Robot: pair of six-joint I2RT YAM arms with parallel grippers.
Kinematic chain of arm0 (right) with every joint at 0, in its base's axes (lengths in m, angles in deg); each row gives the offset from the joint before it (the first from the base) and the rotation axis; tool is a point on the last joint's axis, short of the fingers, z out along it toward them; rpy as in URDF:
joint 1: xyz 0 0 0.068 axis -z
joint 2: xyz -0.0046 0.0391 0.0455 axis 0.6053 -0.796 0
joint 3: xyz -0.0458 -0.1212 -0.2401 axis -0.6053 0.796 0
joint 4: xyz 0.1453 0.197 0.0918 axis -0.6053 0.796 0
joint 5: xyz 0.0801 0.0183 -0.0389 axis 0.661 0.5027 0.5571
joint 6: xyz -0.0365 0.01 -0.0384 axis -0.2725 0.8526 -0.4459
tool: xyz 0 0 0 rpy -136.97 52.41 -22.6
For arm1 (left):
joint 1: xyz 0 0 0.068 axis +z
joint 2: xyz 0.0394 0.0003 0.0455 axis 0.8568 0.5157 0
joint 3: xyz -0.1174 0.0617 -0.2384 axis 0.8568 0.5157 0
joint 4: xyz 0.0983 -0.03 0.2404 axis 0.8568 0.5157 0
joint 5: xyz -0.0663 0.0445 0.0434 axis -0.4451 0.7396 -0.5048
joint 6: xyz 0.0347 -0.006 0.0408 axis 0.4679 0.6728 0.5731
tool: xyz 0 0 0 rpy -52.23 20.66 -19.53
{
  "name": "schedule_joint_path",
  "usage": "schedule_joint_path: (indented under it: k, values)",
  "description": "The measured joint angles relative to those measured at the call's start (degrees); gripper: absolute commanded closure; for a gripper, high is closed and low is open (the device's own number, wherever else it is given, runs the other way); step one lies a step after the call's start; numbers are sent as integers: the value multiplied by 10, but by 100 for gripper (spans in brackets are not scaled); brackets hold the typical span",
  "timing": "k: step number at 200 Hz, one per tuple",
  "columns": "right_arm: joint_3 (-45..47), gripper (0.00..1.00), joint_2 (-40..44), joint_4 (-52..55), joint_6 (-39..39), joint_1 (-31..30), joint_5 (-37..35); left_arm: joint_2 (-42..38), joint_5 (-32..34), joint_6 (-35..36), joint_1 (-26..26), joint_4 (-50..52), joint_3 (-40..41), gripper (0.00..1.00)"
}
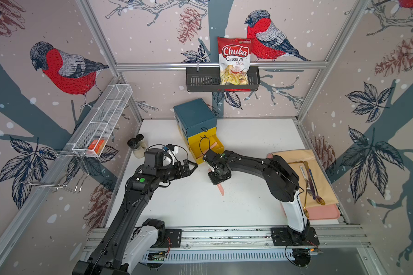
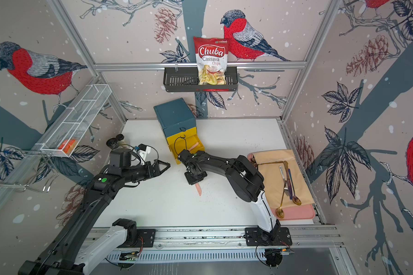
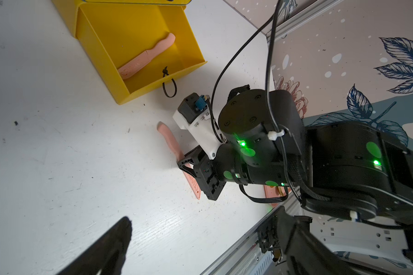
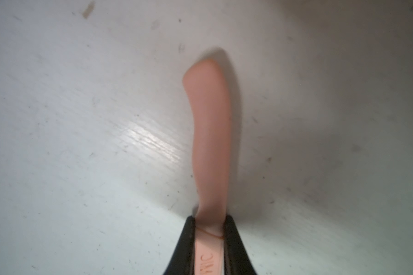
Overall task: Place the fruit knives into the drawer by color
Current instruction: Pick up the fruit knife from the center of the board, then place the fruit knife in the drawer.
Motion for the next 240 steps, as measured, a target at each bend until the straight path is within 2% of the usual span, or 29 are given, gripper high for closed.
schedule_joint_path:
  k: [63, 108, 165, 188, 216, 240]
  values:
    - [-3, 100, 16, 36, 28, 47, -5, 34, -3, -9, 0, -26, -15, 3]
    - [-54, 100, 27, 62, 64, 92, 19, 74, -14, -10, 0, -53, -38, 3]
    - [-148, 100, 31, 69, 143, 135, 133, 141, -15, -2, 0, -70, -104, 3]
    - [-159, 100, 37, 44, 195, 152, 195, 167, -15, 4, 0, -76, -136, 3]
    - [-136, 100, 34, -30, 285, 171, 285, 202, -15, 18, 0, -75, -176, 3]
    - [-92, 99, 19, -142, 385, 187, 357, 229, -14, 29, 0, -71, -213, 3]
